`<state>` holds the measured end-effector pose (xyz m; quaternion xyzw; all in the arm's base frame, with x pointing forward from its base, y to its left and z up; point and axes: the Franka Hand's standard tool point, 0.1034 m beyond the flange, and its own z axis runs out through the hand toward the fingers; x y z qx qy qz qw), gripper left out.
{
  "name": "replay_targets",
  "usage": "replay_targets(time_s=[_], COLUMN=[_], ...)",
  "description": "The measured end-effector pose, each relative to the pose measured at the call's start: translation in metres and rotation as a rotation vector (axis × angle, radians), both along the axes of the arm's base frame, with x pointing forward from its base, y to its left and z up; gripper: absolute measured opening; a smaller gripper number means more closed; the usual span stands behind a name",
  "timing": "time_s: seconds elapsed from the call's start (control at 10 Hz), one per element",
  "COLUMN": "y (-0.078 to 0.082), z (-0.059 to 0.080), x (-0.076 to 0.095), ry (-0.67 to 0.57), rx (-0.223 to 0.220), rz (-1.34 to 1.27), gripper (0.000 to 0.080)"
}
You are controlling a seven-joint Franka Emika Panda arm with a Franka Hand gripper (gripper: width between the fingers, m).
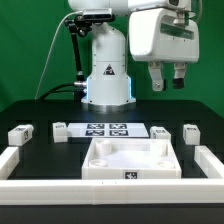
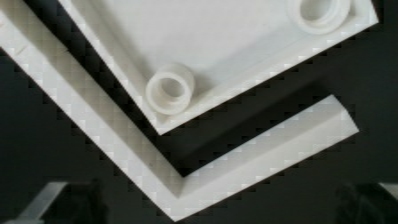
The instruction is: Assemble one leg
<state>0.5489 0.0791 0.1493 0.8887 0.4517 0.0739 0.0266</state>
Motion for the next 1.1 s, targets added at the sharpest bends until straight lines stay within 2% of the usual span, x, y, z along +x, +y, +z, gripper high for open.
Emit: replay_targets(time_s=[0.8,1.1], y=[-0.001,-0.007], z=[-0.002,-0.023], x=[-0.001,-0.019], ry=[0.001,0.007], rx=[-0.002,-0.026], rz=[0.014,0.183], gripper=[0.065,0.065])
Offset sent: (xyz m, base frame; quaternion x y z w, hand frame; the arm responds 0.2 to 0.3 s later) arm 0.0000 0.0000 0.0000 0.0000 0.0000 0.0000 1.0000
